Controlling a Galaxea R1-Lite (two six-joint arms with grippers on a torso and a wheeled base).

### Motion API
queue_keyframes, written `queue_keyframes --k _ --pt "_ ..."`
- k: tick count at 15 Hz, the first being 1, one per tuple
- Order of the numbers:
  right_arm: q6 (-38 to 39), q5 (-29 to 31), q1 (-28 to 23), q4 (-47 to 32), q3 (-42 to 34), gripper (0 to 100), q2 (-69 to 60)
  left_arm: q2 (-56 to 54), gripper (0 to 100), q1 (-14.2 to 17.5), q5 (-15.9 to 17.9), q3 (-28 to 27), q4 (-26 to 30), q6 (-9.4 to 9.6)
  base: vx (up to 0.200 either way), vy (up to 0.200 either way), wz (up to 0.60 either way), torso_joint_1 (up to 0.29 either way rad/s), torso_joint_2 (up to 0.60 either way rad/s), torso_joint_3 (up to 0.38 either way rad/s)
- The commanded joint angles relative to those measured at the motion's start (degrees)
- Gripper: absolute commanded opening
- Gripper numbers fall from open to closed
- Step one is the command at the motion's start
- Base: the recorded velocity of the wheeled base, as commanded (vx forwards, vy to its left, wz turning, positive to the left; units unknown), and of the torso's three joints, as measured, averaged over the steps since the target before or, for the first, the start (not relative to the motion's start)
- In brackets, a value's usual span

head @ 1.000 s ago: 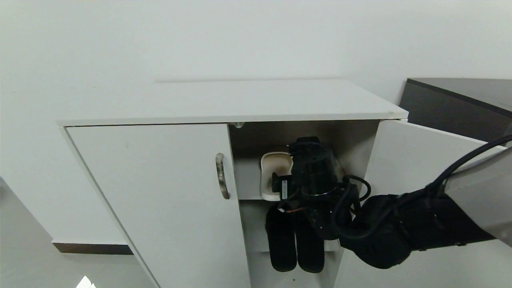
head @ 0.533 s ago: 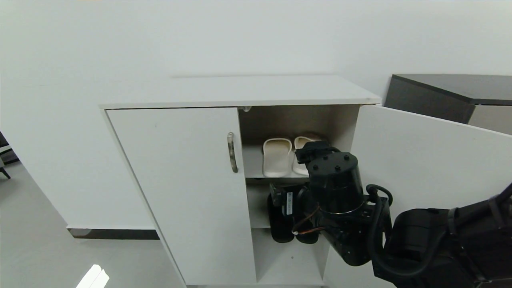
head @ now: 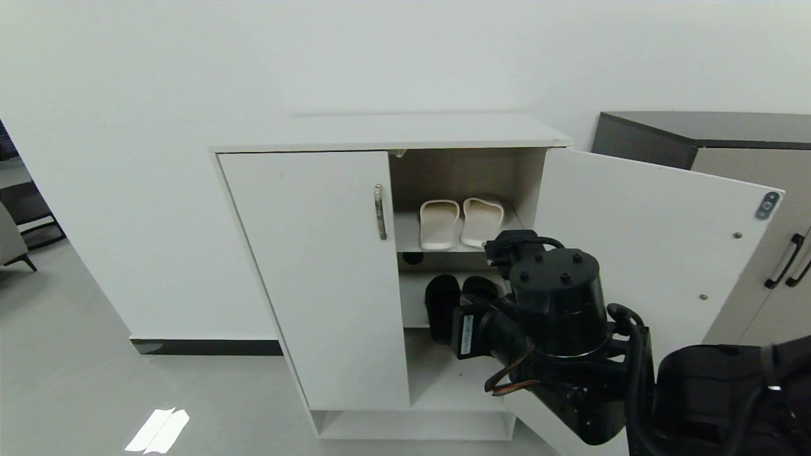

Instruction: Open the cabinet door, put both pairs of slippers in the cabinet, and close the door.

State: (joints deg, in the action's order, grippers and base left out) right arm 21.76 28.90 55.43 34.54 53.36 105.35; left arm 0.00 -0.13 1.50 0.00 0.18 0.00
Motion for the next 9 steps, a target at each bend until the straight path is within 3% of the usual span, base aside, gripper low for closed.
queue_keyframes --k 1,3,6,9 --pt "-0.14 -0.87 0.03 0.01 -2.38 0 -2.17 0.09 0 0.05 -0.01 0.0 -0.01 0.0 -0.2 0.0 0.0 0.002 0.01 0.002" --pt "-0.4 -4.38 -0.76 1.76 -5.46 0 -3.49 0.09 0 0.05 -0.01 0.0 -0.01 0.0 0.0 0.0 0.0 0.0 0.0 0.0" --pt "-4.45 -10.8 -2.43 14.24 -12.49 0 -3.49 0.0 0 0.05 -0.01 0.0 -0.01 0.0 0.0 0.0 0.0 0.0 0.0 0.0" --pt "-5.24 -12.91 -2.52 16.26 -14.07 0 -3.4 0.0 0 0.05 -0.01 0.0 -0.01 0.0 0.0 0.0 0.0 0.0 0.0 0.0"
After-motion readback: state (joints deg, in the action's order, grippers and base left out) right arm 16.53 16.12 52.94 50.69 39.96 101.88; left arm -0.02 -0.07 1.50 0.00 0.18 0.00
